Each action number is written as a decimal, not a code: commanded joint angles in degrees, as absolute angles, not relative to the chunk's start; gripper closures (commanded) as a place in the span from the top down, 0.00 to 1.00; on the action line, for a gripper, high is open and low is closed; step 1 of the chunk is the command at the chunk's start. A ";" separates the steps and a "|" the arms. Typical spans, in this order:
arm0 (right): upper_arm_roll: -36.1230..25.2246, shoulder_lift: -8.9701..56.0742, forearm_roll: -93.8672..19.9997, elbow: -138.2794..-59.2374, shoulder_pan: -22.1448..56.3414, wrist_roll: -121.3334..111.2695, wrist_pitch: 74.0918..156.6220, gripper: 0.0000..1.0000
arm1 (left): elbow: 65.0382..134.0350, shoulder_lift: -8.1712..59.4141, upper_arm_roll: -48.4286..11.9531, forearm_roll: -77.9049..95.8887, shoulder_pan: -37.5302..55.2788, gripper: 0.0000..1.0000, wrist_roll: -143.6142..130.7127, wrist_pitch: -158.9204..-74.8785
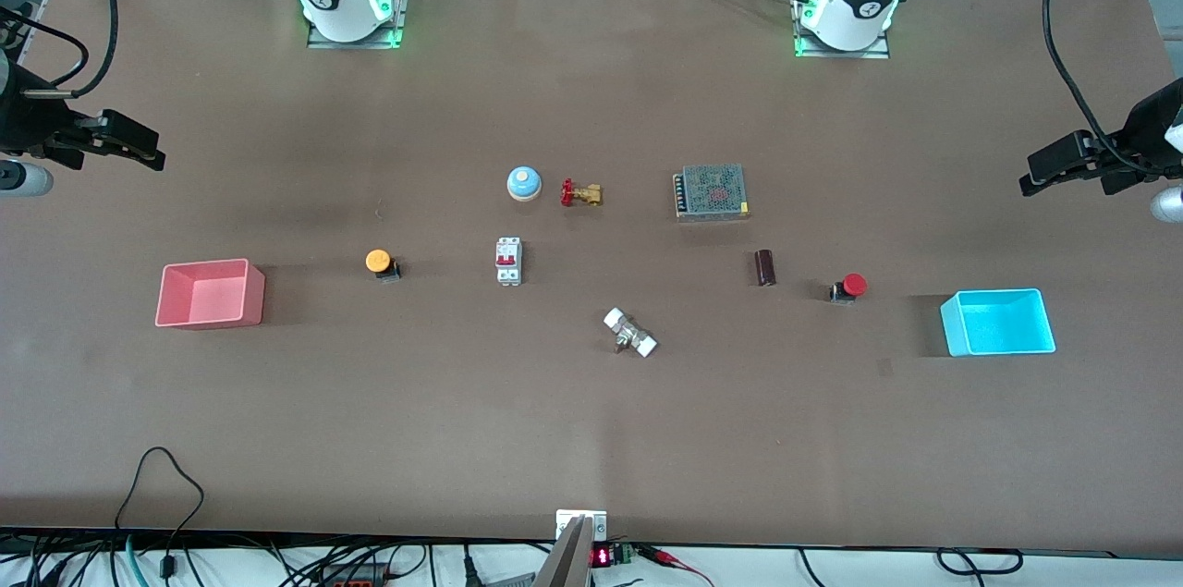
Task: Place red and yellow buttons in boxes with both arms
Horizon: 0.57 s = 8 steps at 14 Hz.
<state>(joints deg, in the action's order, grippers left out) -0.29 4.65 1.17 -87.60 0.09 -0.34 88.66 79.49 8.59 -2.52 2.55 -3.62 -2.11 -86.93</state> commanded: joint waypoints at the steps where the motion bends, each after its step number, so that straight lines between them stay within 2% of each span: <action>1: -0.09 4.66 0.26 -86.92 -0.35 -0.79 87.71 1.00 | 79.98 8.00 -2.81 1.41 -3.69 1.00 -2.46 -86.05; 8: -0.18 4.66 0.26 -86.92 -0.53 -0.88 87.63 1.00 | 79.45 11.86 -2.90 2.46 -2.90 1.00 -2.72 -86.75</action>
<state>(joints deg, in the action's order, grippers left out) -0.30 4.66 1.16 -87.60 0.05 -0.34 88.59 79.67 9.98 -2.67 2.52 -3.32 -2.11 -86.80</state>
